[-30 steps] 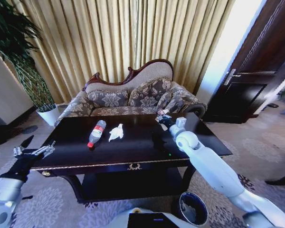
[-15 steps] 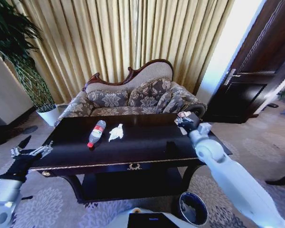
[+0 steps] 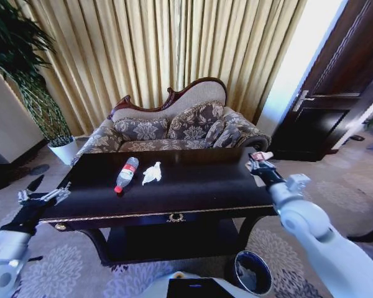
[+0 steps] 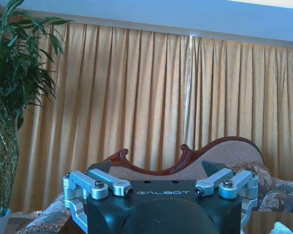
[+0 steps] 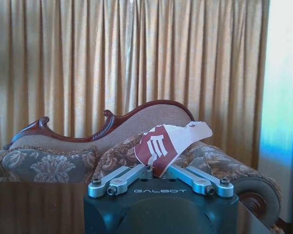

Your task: Move to the front of the table and place the trash on the table into the trash bin.

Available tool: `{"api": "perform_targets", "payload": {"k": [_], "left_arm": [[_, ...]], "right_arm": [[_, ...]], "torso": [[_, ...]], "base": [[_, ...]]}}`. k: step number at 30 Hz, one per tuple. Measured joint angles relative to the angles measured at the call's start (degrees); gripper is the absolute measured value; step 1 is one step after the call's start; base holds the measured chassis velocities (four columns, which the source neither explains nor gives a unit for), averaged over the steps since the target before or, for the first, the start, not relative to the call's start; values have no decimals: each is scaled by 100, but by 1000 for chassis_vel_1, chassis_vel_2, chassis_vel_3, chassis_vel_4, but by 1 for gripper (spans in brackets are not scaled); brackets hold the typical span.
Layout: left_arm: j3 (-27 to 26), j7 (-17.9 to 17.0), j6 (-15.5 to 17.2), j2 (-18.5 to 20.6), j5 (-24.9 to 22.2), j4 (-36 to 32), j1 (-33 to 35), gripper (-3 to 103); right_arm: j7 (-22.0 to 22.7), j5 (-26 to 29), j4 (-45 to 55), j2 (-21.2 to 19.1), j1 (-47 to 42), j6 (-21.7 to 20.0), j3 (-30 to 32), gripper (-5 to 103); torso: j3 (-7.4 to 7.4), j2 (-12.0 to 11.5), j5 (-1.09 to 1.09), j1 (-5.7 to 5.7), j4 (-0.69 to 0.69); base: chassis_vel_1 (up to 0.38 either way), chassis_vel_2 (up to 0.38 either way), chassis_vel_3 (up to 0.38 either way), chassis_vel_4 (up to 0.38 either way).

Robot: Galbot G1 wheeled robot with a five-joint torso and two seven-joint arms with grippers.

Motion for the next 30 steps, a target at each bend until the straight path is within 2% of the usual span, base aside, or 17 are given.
{"api": "perform_targets", "payload": {"k": [4, 7, 14, 30], "left_arm": [[-25, 3, -66, 97, -136, 48, 4, 100], [-25, 2, -233, 150, -173, 120, -69, 100], [-44, 2, -242, 143, -229, -7, -18, 100], [-90, -11, -231, 144, -229, -178, 109, 100]], "right_arm": [[89, 28, 236, 165, -212, 8, 84, 1], [149, 97, 410, 365, -393, 16, 104, 1], [148, 119, 556, 492, -566, 33, 207, 1], [131, -60, 592, 709, -435, 139, -136, 1]], "torso": [[1, 0, 0, 0, 1], [0, 0, 0, 0, 1], [1, 0, 0, 0, 0], [1, -1, 0, 1, 0]], "base": [[0, 0, 0, 0], [0, 0, 0, 0], [0, 0, 0, 0], [14, -12, -12, 11]]}}
